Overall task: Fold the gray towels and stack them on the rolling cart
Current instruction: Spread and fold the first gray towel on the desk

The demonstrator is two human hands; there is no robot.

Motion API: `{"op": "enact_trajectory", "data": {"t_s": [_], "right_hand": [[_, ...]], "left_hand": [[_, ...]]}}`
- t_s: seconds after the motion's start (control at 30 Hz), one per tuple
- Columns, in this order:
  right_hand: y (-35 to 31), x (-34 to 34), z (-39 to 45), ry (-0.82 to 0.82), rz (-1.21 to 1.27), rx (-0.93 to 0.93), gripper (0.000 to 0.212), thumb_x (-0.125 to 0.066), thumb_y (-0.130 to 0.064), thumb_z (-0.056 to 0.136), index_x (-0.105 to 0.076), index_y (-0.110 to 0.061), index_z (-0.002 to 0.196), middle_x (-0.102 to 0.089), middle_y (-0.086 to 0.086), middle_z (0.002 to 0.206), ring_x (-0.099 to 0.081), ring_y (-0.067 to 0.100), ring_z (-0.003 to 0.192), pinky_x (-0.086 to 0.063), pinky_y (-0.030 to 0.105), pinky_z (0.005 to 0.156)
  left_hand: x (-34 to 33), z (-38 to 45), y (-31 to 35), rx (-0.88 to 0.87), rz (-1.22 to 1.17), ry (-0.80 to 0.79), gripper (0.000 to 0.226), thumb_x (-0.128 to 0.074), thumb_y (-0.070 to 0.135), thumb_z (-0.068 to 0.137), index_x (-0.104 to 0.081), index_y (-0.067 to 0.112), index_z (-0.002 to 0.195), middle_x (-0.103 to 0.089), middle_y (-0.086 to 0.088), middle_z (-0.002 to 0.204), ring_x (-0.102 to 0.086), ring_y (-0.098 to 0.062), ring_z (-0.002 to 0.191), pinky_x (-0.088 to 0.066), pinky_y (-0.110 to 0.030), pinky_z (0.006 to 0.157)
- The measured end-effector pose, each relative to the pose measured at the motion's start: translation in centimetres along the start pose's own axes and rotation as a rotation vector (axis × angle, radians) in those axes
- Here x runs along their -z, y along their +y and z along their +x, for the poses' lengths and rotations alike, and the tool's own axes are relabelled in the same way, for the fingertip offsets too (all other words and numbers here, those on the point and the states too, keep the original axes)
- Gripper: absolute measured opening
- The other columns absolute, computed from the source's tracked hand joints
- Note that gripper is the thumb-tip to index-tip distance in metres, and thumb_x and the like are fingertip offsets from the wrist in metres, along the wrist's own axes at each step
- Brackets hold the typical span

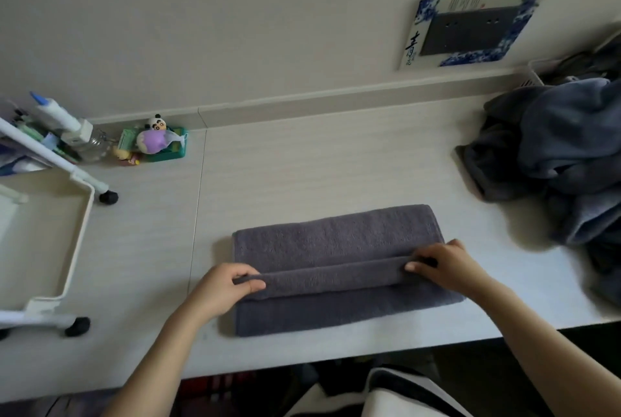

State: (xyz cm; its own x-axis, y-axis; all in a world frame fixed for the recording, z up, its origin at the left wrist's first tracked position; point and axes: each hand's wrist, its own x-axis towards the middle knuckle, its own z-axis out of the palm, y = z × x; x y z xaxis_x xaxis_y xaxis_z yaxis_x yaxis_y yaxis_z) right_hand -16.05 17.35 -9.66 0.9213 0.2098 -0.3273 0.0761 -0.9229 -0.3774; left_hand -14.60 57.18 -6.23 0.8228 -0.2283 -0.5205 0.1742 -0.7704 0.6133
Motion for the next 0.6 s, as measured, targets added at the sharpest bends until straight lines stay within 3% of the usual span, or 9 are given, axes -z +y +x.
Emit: {"op": "enact_trajectory", "data": {"t_s": [0.07, 0.1, 0.27, 0.33, 0.4, 0.5, 0.6], "right_hand": [[0.4, -1.2, -0.2, 0.041, -0.023, -0.023, 0.071, -0.012, -0.090, 0.066, -0.057, -0.036, 0.077, -0.055, -0.018, 0.070, -0.046, 0.001, 0.068, -0.028, 0.030, 0.085], [0.6, -1.3, -0.2, 0.103, -0.022, -0.022, 0.079, -0.009, -0.090, 0.065, -0.061, -0.032, 0.079, -0.058, -0.015, 0.072, -0.048, 0.003, 0.070, -0.029, 0.030, 0.083], [0.7, -0.1, -1.7, 0.436, 0.009, 0.178, 0.048, -0.038, -0.066, 0.081, -0.064, -0.026, 0.071, -0.048, -0.017, 0.065, -0.046, 0.006, 0.065, -0.025, 0.032, 0.072], [1.0, -0.9, -2.3, 0.438, -0.039, 0.219, 0.054, -0.035, -0.070, 0.083, -0.066, -0.028, 0.070, -0.047, -0.019, 0.068, -0.047, 0.007, 0.067, -0.024, 0.030, 0.072], [1.4, -2.3, -2.9, 0.372, -0.043, 0.180, 0.065, -0.026, -0.078, 0.081, -0.068, -0.031, 0.068, -0.049, -0.019, 0.070, -0.050, 0.011, 0.073, -0.022, 0.028, 0.076], [1.3, -3.8, -2.9, 0.322, -0.008, 0.096, 0.074, -0.019, -0.081, 0.080, -0.071, -0.029, 0.070, -0.052, -0.019, 0.076, -0.052, 0.014, 0.081, -0.028, 0.032, 0.082], [0.4, -4.2, -2.3, 0.424, -0.032, 0.067, 0.071, -0.023, -0.075, 0.084, -0.070, -0.025, 0.064, -0.057, -0.010, 0.071, -0.053, 0.020, 0.075, -0.031, 0.032, 0.078]], "left_hand": [[-0.8, -0.2, 0.0, 0.009, 0.035, 0.018, 0.012, -0.070, 0.032, 0.082, -0.068, 0.039, 0.072, -0.071, 0.017, 0.083, -0.063, 0.000, 0.085, -0.050, -0.032, 0.086], [-0.6, -0.3, 0.2, -0.003, 0.046, 0.047, 0.012, -0.069, 0.033, 0.082, -0.067, 0.040, 0.072, -0.070, 0.017, 0.083, -0.062, -0.001, 0.086, -0.049, -0.030, 0.085], [0.7, -1.8, -0.1, -0.138, 0.113, 0.180, 0.010, -0.070, 0.046, 0.076, -0.064, 0.052, 0.071, -0.062, 0.035, 0.087, -0.056, -0.001, 0.093, -0.036, -0.030, 0.089], [-0.3, -2.1, -0.9, -0.154, 0.233, 0.115, 0.008, -0.059, 0.067, 0.065, -0.059, 0.060, 0.068, -0.061, 0.031, 0.090, -0.050, 0.006, 0.095, -0.023, -0.028, 0.088], [-2.3, -2.2, -1.9, -0.142, 0.315, 0.023, 0.023, -0.046, 0.076, 0.055, -0.058, 0.060, 0.067, -0.059, 0.027, 0.090, -0.045, 0.009, 0.098, -0.016, -0.025, 0.084], [-3.9, -1.7, -2.3, -0.136, 0.286, 0.043, 0.045, -0.036, 0.080, 0.054, -0.062, 0.045, 0.067, -0.057, 0.023, 0.093, -0.044, 0.009, 0.097, -0.017, -0.025, 0.084], [-4.4, -0.6, -1.6, -0.180, 0.196, 0.132, 0.041, -0.036, 0.075, 0.063, -0.062, 0.043, 0.067, -0.062, 0.019, 0.086, -0.053, 0.007, 0.088, -0.031, -0.030, 0.090]]}}
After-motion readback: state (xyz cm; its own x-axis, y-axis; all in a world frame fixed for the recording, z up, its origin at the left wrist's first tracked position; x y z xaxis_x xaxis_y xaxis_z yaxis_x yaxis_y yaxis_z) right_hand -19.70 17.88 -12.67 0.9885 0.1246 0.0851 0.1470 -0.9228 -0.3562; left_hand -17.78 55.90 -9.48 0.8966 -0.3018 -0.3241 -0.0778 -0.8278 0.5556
